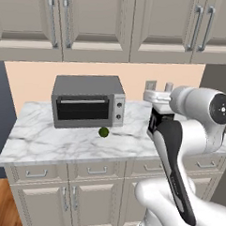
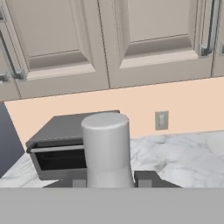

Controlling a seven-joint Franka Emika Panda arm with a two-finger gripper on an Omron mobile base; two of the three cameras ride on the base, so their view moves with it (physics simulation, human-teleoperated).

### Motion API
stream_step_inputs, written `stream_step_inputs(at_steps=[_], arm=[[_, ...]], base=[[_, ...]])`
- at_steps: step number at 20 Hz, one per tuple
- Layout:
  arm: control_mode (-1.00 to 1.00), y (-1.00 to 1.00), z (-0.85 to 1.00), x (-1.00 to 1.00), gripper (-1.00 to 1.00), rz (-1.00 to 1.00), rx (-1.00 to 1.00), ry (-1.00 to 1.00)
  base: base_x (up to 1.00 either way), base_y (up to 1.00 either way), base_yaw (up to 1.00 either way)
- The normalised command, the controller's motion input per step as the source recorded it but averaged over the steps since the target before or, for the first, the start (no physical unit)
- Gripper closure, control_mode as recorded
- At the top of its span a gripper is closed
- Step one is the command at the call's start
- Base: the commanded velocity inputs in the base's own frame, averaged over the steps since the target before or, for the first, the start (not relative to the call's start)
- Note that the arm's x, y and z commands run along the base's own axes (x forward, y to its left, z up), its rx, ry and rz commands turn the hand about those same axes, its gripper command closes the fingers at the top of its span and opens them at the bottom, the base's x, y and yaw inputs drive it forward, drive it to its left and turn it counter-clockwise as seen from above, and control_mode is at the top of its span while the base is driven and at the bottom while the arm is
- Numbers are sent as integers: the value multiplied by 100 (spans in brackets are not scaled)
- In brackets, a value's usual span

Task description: Place the beer and liquor on the top shelf of the fridge to keep them out of children's reach, and place the lime on lower shelves for easy access.

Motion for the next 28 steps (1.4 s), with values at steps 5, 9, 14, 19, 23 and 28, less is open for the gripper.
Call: stream_step_inputs(at_steps=[5,9,14,19,23,28], arm=[[100,0,0,0,100,0,0,0],[100,0,0,0,100,0,0,0],[100,0,0,0,100,0,0,0],[100,0,0,0,100,0,0,0],[100,0,0,0,100,0,0,0],[100,0,0,0,100,0,0,0]], base=[[-9,0,0],[-63,0,0],[-78,-15,0],[-46,-36,0],[-19,-61,-4],[-15,-61,-1]])
